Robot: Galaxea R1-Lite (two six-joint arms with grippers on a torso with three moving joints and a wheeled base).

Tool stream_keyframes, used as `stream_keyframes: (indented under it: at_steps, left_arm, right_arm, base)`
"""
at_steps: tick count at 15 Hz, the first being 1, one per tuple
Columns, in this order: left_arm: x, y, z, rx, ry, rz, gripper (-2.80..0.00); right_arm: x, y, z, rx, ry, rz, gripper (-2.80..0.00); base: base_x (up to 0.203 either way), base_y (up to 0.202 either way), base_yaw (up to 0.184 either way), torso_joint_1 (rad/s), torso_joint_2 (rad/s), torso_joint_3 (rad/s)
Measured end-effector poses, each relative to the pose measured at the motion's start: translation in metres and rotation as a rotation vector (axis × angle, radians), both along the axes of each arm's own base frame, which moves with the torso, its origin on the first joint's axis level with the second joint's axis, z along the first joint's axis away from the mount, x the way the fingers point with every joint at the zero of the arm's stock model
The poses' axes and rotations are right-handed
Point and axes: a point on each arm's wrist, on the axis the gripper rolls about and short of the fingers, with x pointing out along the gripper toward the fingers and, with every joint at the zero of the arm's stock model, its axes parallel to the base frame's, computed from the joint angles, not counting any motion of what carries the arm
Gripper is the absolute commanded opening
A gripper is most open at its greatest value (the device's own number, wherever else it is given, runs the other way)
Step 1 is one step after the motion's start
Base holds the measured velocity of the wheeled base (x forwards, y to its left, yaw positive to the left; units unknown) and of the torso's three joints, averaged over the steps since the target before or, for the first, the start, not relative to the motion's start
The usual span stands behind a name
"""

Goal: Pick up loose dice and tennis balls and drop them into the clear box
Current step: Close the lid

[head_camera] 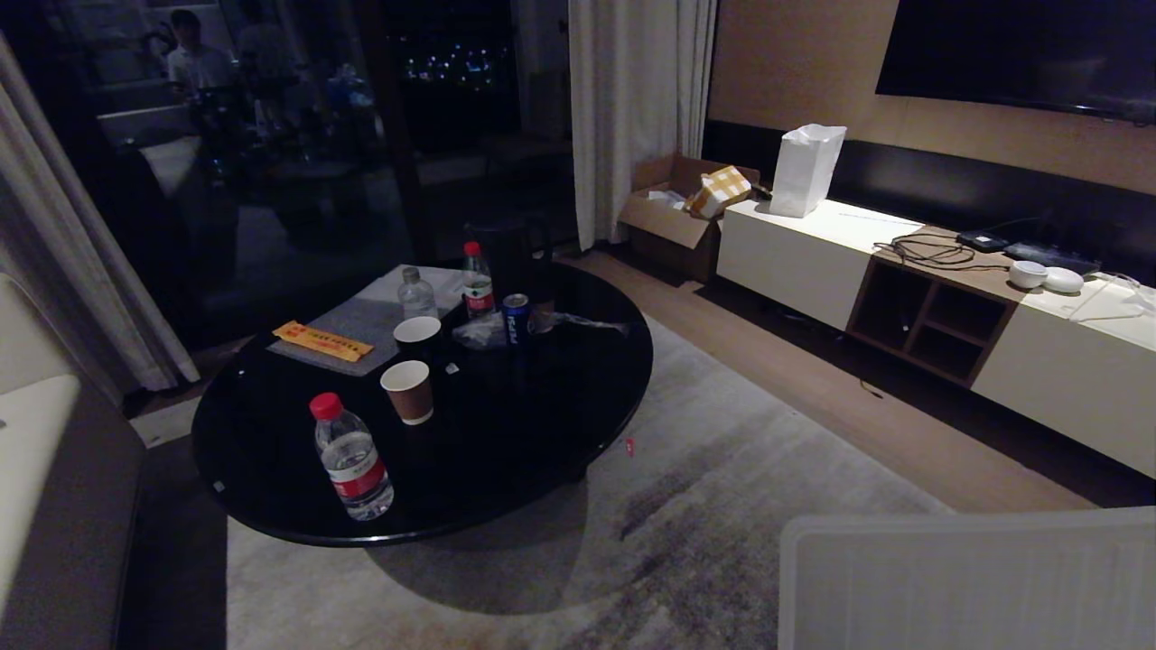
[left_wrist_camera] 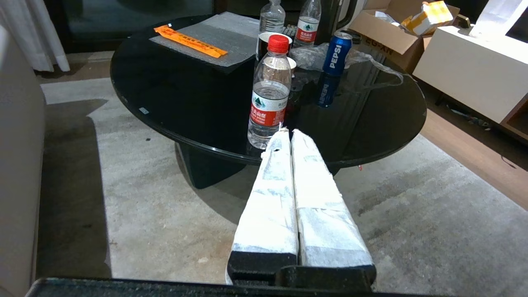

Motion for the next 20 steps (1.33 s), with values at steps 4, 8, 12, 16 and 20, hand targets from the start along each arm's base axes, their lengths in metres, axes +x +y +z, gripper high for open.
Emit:
stream_keyframes:
  at_steps: [4, 8, 12, 16, 20]
  left_arm:
    - [0.0, 0.0, -0.0001, 0.0, 0.001, -0.001, -2.8]
    - [0.0, 0.0, -0.0001, 0.0, 0.001, 0.0, -2.8]
    - [0.0, 0.0, -0.0001, 0.0, 0.001, 0.0, -2.8]
    - [0.0, 0.0, -0.0001, 0.0, 0.001, -0.001, -2.8]
    - [0.0, 0.0, -0.0001, 0.0, 0.001, 0.0, -2.8]
  right_arm:
    - [0.0, 0.0, 0.0, 0.0, 0.0, 0.0, -2.8]
    - [0.0, 0.0, 0.0, 0.0, 0.0, 0.0, -2.8]
    - [0.0, 0.0, 0.0, -0.001, 0.0, 0.0, -2.8]
    - [0.0, 0.0, 0.0, -0.001, 0.0, 0.001, -2.8]
    - [0.0, 0.0, 0.0, -0.004, 0.0, 0.0, -2.8]
  base:
    - [0.0, 0.0, 0.0, -0.081, 0.34, 0.245]
    - [0.0, 0.0, 0.0, -0.032, 0.1, 0.068]
    - [0.0, 0.0, 0.0, -0.002, 0.01, 0.006]
    - [0.0, 0.0, 0.0, 0.0, 0.0, 0.0]
    - [0.0, 0.0, 0.0, 0.0, 0.0, 0.0]
